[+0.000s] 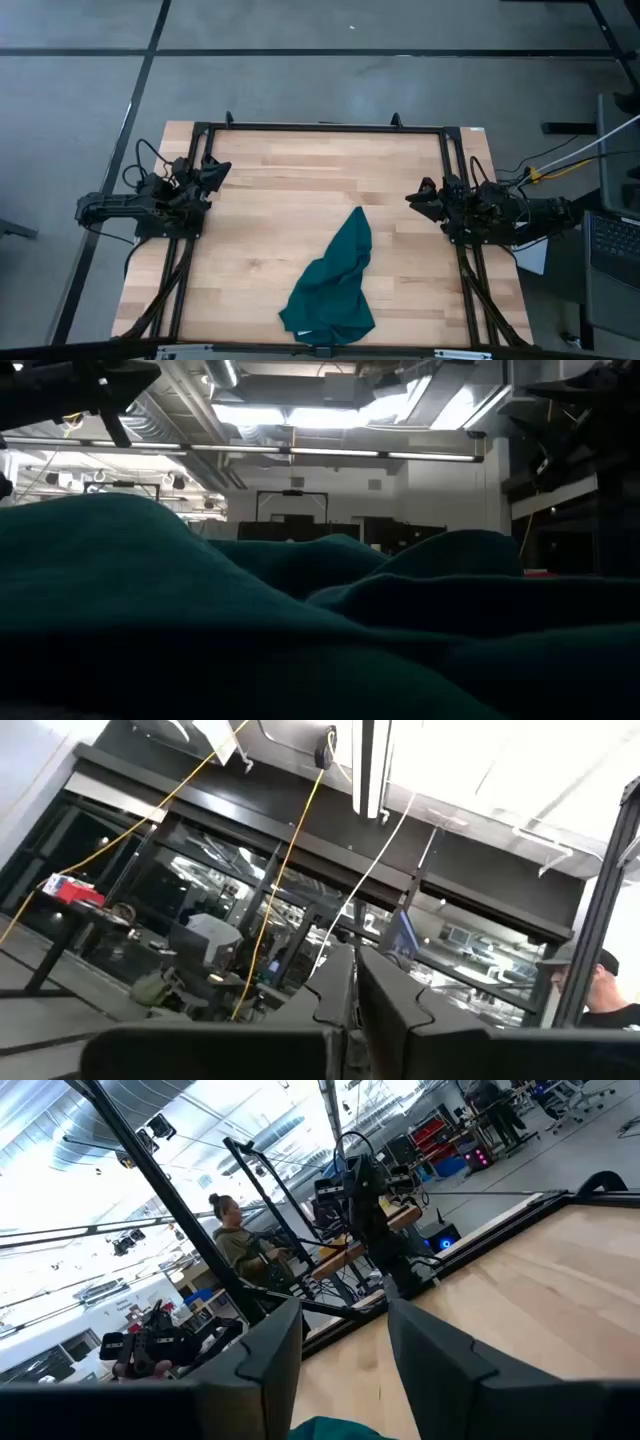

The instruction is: Fold microfiber towels

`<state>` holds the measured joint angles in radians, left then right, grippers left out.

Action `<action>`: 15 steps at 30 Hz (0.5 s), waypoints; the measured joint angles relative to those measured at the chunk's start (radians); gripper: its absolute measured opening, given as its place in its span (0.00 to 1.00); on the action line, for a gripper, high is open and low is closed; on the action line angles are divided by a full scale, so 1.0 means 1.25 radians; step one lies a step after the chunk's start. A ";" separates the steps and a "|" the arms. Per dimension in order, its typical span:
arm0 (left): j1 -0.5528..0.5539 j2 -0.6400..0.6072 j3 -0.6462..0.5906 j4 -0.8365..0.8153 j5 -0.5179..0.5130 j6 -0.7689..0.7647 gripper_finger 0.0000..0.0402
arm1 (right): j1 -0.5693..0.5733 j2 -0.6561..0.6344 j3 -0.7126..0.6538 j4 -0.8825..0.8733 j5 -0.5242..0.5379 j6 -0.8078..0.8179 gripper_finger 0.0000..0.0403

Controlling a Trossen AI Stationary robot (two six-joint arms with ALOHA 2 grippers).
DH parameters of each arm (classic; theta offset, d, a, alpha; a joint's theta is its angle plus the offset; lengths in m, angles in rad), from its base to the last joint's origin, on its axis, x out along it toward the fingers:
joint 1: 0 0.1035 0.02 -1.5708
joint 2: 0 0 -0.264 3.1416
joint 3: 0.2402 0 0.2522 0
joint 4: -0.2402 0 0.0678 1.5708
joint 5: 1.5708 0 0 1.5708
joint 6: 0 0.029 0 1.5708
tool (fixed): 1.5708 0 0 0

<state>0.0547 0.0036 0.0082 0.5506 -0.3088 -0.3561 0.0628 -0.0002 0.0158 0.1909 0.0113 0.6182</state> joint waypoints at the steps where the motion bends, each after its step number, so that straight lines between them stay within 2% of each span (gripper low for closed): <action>1: 0.000 0.000 0.000 0.001 0.001 -0.002 0.04 | 0.000 0.000 0.000 0.001 0.000 0.000 0.39; 3: 0.000 0.000 0.000 0.014 0.019 -0.004 0.04 | 0.000 0.000 0.000 0.003 0.000 0.000 0.40; 10: -0.001 0.005 0.013 0.033 0.169 -0.029 0.04 | 0.000 0.000 0.000 0.059 0.000 -0.002 0.42; 13: -0.015 0.048 0.057 -0.039 0.232 -0.080 0.04 | 0.000 0.000 0.000 0.107 -0.013 -0.007 0.42; 15: -0.044 0.114 0.107 -0.115 0.263 -0.115 0.04 | 0.000 0.000 0.006 0.117 -0.060 0.010 0.41</action>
<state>-0.0006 0.1459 0.1425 0.4072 0.0197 -0.5002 0.0628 -0.0002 0.0239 0.3367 -0.0643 0.6308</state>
